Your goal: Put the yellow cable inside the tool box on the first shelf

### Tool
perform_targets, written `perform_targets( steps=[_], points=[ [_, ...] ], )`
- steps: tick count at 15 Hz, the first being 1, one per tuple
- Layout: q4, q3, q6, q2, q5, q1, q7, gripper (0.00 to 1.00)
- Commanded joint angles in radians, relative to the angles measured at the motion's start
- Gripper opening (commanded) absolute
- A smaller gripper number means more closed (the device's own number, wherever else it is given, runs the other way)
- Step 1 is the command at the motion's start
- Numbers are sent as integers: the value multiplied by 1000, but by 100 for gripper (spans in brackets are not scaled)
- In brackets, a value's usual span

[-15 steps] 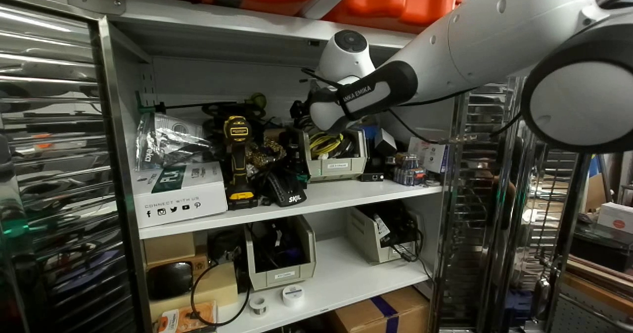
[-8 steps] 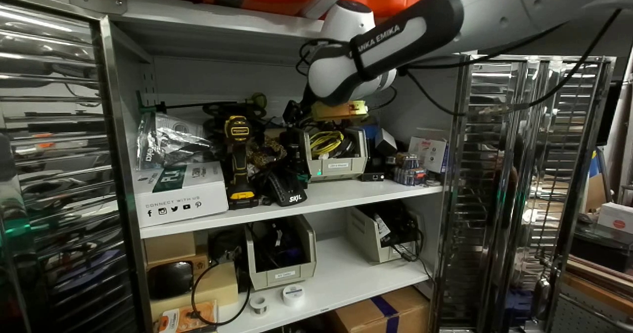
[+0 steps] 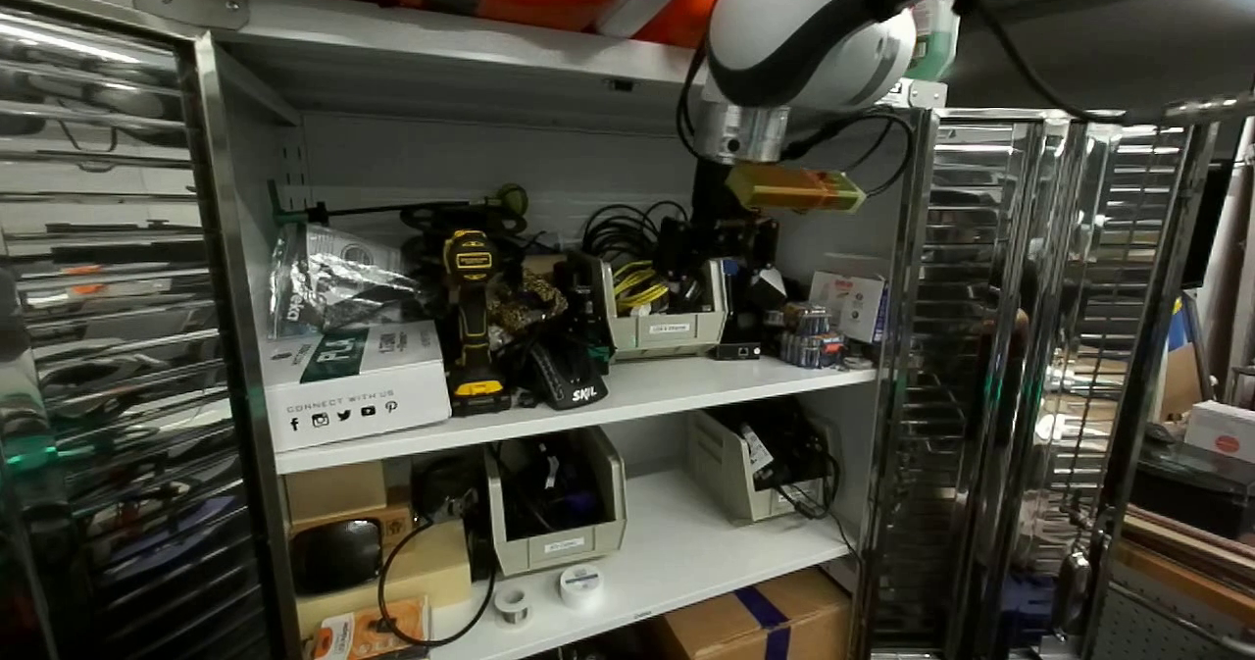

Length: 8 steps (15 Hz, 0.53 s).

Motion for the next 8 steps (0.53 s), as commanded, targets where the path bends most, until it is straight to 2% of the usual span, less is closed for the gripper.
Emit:
perform_targets(
  steps=[1,4,5,6,8],
  points=[
    [-112,44,-214,-149,129,-71,-102,100],
    [-129,41,-464,-215,207,-100,-141,100],
    [-124,7,-559,-236,219,-78,-155,100],
    [-97,50,-464,-175,179,-107,-122,100],
    [-104,41,-543,-210,194,-109,-138,100]
  ],
)
